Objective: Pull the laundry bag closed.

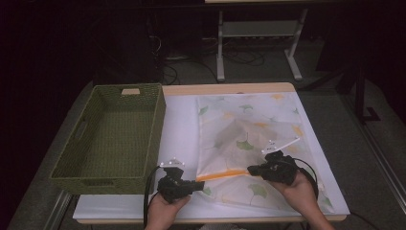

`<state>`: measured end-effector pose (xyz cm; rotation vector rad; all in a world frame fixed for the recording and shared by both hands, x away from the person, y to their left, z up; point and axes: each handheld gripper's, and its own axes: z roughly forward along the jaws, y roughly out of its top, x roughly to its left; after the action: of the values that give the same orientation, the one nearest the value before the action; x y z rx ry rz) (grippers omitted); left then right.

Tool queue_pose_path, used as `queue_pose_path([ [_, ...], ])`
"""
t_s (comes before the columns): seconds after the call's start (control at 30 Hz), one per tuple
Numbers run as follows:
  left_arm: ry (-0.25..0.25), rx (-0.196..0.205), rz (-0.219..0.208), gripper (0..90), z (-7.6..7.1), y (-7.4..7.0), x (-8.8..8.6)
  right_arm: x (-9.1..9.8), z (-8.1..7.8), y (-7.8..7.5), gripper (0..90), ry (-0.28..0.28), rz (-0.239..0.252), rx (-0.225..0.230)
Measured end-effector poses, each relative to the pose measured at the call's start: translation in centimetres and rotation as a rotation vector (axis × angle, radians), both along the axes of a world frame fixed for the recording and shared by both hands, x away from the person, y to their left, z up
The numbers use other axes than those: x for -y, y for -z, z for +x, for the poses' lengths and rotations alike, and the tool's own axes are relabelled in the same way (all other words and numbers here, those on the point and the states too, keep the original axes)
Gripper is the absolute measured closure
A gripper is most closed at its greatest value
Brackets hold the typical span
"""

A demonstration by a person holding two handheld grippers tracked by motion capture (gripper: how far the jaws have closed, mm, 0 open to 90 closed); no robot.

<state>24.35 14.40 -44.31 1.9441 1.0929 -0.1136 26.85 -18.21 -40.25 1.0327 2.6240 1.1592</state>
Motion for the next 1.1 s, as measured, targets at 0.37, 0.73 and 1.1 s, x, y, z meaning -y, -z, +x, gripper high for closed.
queue_pose_path([
  [0.37, -0.012, 0.004, -0.015, 85.9, 0.0, 0.1, -0.4, 0.7, 0.3, -0.2, 89.8, 0.027, 0.008, -0.014],
  [0.73, -0.01, 0.012, -0.012, 85.8, 0.1, 0.1, -0.5, 2.4, 0.1, -0.7, 89.8, 0.063, 0.01, -0.005],
  [1.1, -0.013, 0.013, -0.015, 85.8, 0.3, 0.1, -0.6, 3.9, 0.2, -1.0, 89.8, 0.087, 0.012, -0.001],
])
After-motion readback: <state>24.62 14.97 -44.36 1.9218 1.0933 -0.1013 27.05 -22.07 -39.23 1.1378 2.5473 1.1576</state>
